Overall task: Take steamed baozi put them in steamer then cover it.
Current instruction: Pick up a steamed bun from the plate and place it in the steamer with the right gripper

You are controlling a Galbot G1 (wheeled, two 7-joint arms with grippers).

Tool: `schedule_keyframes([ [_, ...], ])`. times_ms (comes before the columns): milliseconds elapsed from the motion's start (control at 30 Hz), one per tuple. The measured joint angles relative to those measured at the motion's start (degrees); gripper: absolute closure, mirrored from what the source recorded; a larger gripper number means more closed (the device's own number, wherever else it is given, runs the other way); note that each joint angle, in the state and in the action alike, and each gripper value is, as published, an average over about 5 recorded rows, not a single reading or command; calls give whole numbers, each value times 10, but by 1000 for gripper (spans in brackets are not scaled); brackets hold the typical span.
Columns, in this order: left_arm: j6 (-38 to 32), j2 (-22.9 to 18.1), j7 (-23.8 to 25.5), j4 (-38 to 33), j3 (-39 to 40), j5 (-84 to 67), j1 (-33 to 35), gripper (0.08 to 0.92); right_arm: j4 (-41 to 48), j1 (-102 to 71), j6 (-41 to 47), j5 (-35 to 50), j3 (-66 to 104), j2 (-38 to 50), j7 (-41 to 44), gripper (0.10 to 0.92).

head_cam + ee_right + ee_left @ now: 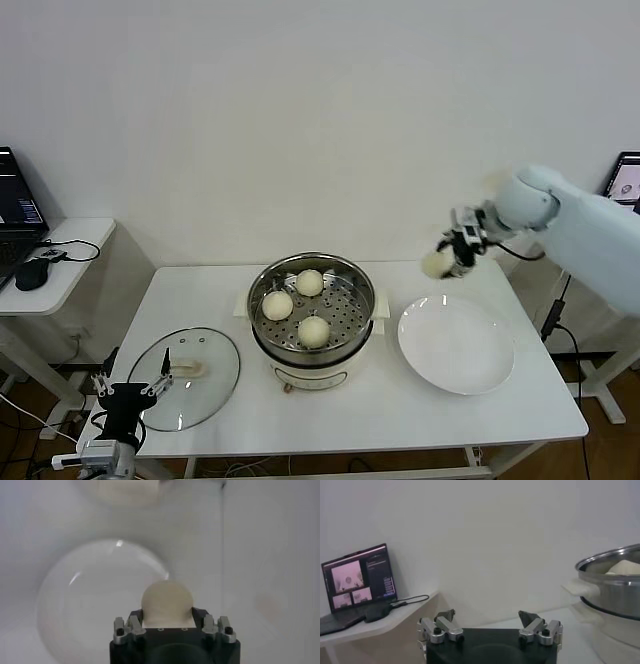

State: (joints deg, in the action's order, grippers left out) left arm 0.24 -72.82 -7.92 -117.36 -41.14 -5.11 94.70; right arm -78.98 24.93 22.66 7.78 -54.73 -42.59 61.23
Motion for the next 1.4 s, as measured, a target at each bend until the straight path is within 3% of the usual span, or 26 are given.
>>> schedule_keyframes([
  [467, -3, -2, 0, 1, -11, -6, 4, 177, -9, 29, 107, 108, -71, -140, -76, 397],
  [1267, -3, -1, -1, 8, -7, -8, -4, 177, 17, -60, 168, 85, -77, -188, -127, 397],
  [1400, -3, -1, -1, 8, -7, -8, -4, 177, 13, -62, 169, 83, -71, -186, -129, 341],
])
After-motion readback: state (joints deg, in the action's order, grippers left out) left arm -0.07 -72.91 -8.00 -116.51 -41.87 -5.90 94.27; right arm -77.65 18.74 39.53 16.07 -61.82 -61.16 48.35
